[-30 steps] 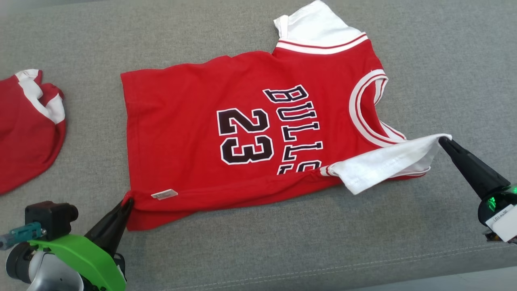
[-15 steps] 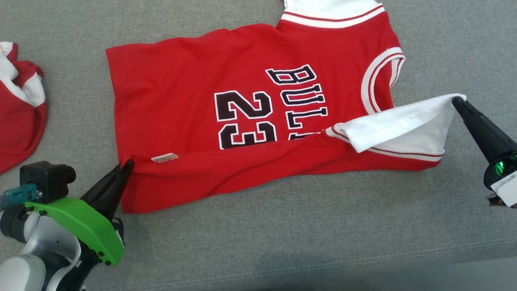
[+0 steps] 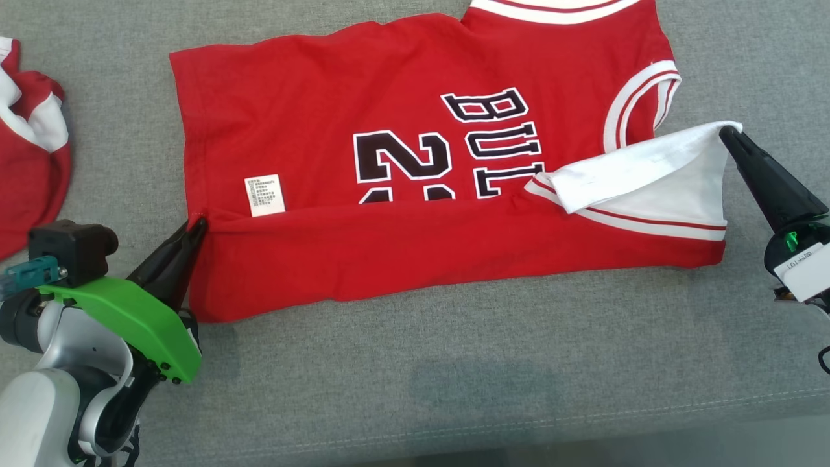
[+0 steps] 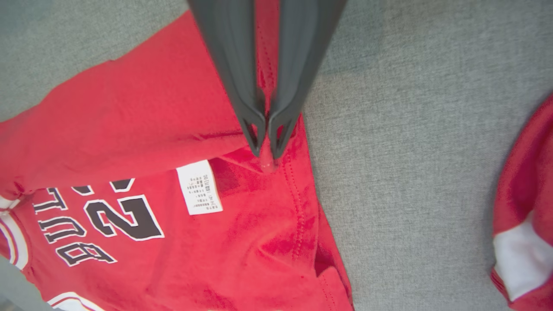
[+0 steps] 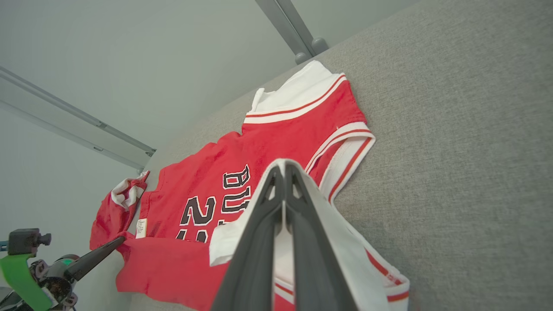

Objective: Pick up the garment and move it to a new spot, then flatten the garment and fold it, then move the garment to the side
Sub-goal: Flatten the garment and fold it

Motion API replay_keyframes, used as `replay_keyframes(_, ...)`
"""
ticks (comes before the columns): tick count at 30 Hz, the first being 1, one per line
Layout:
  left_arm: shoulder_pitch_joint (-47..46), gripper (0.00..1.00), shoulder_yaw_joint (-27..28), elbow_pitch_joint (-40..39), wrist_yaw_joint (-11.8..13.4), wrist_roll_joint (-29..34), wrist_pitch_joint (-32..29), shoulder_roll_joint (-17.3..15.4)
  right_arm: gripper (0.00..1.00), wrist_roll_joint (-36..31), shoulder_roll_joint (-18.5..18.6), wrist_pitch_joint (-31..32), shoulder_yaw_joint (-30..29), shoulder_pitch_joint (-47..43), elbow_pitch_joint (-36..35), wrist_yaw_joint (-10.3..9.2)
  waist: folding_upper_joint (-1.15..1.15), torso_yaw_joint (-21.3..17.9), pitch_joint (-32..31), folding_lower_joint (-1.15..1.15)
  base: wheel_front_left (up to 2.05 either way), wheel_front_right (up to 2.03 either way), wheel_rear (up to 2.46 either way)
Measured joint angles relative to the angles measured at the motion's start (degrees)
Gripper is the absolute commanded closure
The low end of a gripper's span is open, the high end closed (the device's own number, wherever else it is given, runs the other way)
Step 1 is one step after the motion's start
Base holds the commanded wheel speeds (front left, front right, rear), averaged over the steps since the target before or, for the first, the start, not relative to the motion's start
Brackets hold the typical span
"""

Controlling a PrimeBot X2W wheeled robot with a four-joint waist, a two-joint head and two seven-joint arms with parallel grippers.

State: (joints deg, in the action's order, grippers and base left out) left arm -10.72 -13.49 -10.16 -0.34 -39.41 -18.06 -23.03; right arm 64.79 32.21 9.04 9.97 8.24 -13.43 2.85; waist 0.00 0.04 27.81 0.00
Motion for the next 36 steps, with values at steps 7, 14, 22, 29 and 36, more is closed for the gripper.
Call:
replay_keyframes(7, -0.53, 1.00, -1.24, 2.79, -0.01, 0.55, 0.54, 0.98, 1.00, -0.99, -0.86, -0.44, 0.78, 1.80, 1.76, 0.07, 0.00, 0.22, 0.06, 0.00, 0.00, 0.00, 0.00)
replay_keyframes(14, -1.09, 0.98, -1.63, 5.46, 0.00, 0.91, 1.07, 1.90, 1.00, -1.91, -1.19, -0.52, 1.52, 2.27, 3.74, 0.08, 0.00, 0.44, -0.22, 0.00, 0.00, 0.00, 0.00)
replay_keyframes(22, -1.90, 0.02, -1.35, 8.08, 0.64, 1.41, 2.56, 2.70, 0.00, -4.78, -1.74, -1.99, 2.45, 3.48, 6.28, 0.08, 0.00, 0.46, -0.67, 0.00, 0.00, 0.00, 0.00)
replay_keyframes(29, -1.96, 0.00, -0.81, 10.34, 2.64, 3.05, 3.78, 3.05, 0.00, -6.68, -1.91, -3.56, 2.57, 4.11, 8.66, -0.02, 0.00, 0.12, -1.80, 0.00, 0.00, 0.00, 0.00)
replay_keyframes(36, -1.93, 0.00, -0.70, 11.18, 2.93, 3.90, 6.13, 4.17, 0.00, -7.39, -2.96, -5.27, 2.79, 4.01, 10.35, -0.01, 0.00, -0.23, -3.58, 0.00, 0.00, 0.00, 0.00)
